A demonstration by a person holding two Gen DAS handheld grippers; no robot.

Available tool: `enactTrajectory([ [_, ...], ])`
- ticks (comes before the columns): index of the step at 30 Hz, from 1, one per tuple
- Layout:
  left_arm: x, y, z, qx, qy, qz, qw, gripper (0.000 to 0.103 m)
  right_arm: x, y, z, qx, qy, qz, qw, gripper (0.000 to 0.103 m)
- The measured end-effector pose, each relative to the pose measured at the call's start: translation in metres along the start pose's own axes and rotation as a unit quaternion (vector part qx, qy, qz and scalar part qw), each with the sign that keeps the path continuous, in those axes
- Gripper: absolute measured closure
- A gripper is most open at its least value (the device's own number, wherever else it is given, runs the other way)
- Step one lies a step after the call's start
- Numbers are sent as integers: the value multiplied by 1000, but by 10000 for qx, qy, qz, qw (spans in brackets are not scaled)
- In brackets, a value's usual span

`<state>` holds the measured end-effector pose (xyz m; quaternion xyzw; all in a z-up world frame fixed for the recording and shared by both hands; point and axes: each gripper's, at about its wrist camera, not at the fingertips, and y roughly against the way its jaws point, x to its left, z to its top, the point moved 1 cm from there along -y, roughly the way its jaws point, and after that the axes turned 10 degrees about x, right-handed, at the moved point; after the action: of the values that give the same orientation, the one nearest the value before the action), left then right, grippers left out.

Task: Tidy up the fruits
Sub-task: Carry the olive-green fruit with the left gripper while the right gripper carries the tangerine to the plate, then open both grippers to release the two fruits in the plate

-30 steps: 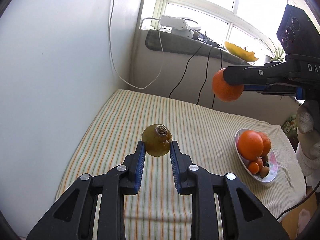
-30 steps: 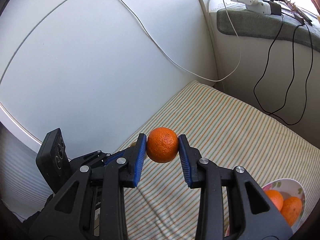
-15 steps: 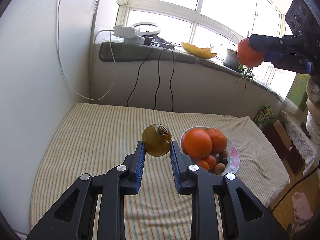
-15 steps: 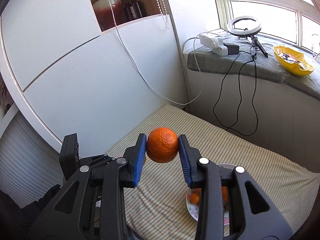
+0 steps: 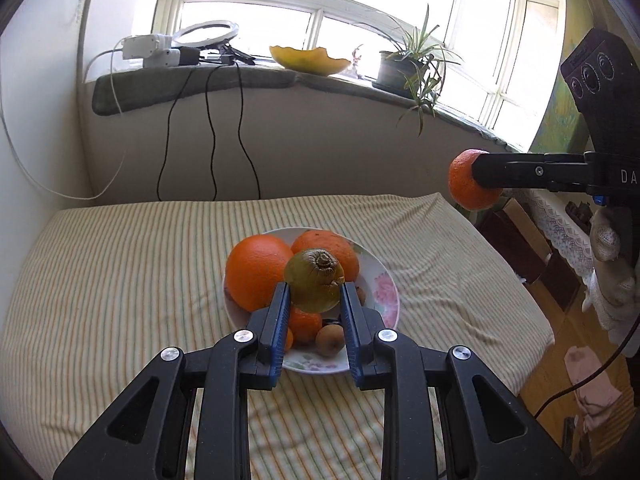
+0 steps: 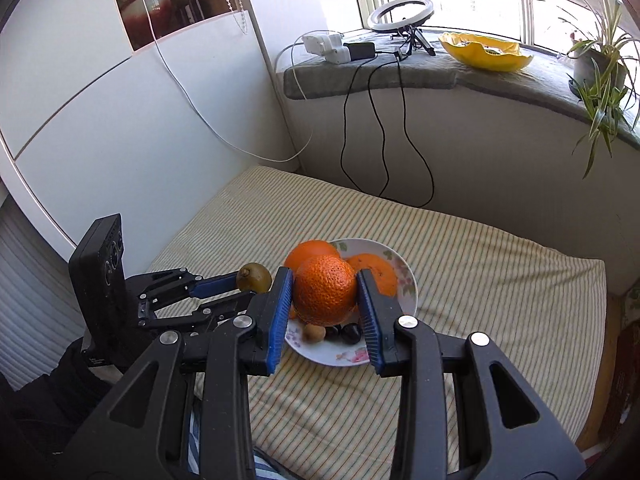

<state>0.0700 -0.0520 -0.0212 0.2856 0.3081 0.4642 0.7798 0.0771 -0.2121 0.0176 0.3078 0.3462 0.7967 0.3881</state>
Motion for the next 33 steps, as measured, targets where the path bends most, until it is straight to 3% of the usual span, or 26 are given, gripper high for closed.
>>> enactTrajectory([
  [7,-16,-38,0,355,-68,-30,9993,79,-26,-43,-20,209,-153,41,9997,69],
  [15,-15,-52,3,493,-101,90,9987,79,-36,-83,-28,488,-160,31,9987,69],
  [29,-11,-57,3,557,-105,102,9983,77,-36,-106,-30,667,-131,49,9977,68],
  [33,-10,-54,3,514,-88,96,9986,67,-34,-107,-30,651,-134,9,9978,63],
])
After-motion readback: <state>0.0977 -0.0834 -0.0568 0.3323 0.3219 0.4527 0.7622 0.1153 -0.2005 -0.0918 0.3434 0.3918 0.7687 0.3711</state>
